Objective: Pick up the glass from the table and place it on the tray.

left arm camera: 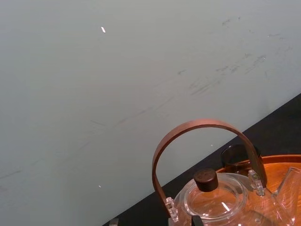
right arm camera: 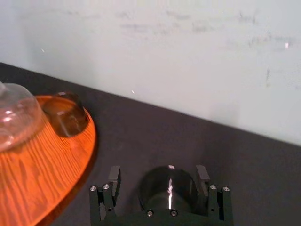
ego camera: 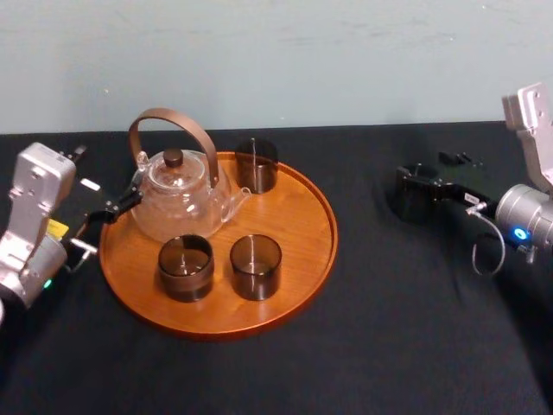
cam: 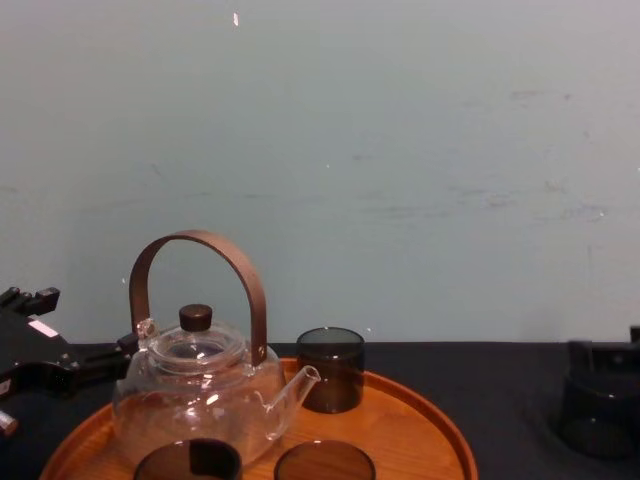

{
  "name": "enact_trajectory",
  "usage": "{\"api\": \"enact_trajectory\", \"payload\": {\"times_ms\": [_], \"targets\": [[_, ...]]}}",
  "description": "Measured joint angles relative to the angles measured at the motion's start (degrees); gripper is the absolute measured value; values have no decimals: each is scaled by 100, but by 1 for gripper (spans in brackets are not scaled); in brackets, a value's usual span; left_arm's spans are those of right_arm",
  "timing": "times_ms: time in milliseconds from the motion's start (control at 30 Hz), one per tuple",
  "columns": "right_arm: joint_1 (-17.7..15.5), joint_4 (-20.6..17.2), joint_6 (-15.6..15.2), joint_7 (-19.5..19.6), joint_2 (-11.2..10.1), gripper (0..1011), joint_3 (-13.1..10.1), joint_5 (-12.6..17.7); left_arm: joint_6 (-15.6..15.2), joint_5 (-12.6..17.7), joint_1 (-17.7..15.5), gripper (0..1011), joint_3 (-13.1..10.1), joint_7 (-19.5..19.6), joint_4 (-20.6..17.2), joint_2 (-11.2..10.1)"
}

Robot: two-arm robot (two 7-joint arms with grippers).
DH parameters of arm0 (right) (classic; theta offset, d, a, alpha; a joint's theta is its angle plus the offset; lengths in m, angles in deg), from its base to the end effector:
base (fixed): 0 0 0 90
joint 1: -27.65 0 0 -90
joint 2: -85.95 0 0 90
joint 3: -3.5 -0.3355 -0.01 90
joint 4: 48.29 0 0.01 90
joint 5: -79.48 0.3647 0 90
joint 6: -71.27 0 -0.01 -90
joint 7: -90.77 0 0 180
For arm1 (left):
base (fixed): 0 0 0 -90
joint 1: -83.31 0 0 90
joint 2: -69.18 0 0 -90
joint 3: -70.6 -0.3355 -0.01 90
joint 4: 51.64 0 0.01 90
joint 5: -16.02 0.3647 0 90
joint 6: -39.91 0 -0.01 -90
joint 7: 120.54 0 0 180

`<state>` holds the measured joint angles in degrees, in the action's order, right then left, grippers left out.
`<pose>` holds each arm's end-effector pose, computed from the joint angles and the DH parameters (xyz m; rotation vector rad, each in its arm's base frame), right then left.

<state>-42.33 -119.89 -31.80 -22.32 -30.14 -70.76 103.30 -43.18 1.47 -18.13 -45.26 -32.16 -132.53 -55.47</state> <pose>0.4846 -0.1157 -0.3144 -0.2614 0.1837 -1.0748 0.4184 0.0938 -0.3496 0.3045 -0.2851 1.2481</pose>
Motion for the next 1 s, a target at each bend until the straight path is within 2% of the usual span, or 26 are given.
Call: {"api": "enact_trajectory", "payload": {"times_ms": [167,300,533,1000], "targets": [[-118,-294,66,-6,-68,1002,-45,57,0,0,0,1001,0,0,0,0],[-170,-392,99,-3,-97,1002,-57,87,0,0,0,1002,0,0,0,0],[-206,-420,122,19,-114,1002,-67,123,0,0,0,1001,0,0,0,0],[-207,-240,165,56,-122,1002,-132,194,0,0,0,1001,0,0,0,0]]}}
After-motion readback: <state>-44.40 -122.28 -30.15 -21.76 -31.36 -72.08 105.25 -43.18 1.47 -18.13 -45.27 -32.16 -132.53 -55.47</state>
